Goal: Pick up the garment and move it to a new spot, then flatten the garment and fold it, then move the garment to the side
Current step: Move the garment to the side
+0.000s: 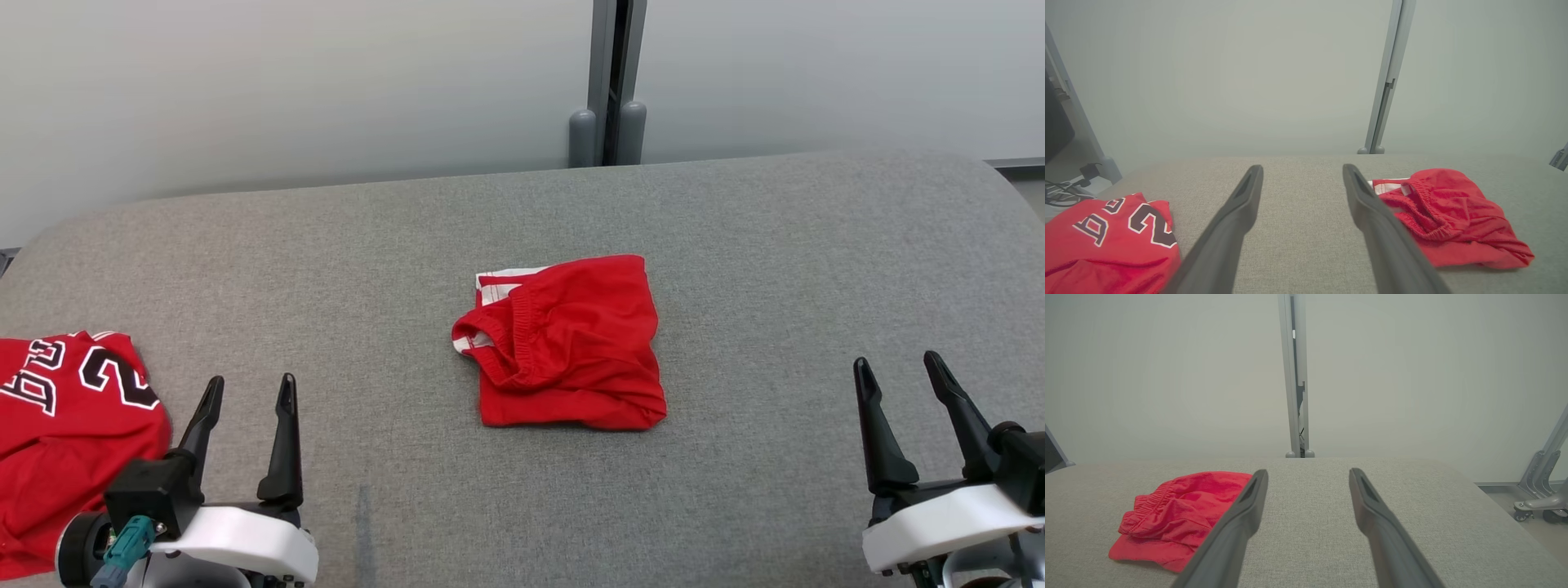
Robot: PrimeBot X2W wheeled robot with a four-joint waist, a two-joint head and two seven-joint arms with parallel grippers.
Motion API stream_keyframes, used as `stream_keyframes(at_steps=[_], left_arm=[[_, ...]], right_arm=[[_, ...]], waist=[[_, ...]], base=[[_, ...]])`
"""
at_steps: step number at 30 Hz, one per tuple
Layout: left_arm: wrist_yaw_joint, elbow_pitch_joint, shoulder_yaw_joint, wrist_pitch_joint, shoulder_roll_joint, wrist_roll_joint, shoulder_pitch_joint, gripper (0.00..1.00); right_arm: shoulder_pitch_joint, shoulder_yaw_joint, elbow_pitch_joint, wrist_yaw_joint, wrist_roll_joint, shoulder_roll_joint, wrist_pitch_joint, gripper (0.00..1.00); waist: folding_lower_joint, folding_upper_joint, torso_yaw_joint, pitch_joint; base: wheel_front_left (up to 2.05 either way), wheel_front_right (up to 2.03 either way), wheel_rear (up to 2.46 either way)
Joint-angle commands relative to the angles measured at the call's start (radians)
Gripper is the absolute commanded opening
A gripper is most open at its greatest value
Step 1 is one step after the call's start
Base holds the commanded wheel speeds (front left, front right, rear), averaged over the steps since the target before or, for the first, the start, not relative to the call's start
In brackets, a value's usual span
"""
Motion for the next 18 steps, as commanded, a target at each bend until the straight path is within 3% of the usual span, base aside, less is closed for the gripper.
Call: stream_keyframes(at_steps=[1,18], left_arm=[[0.006,-0.004,0.002,0.001,0.009,-0.004,0.004,1.00],[0.014,-0.004,-0.001,0.008,0.016,-0.008,-0.017,1.00]], right_arm=[[0.010,-0.004,-0.008,0.000,-0.004,-0.004,0.007,1.00],[-0.004,-0.008,-0.005,0.000,0.008,-0.004,-0.001,1.00]], waist=[[0.0000,-0.0001,0.001,-0.001],[0.0000,-0.0001,0.003,0.017]], base=[[0.00,0.00,0.00],[0.00,0.00,0.00]])
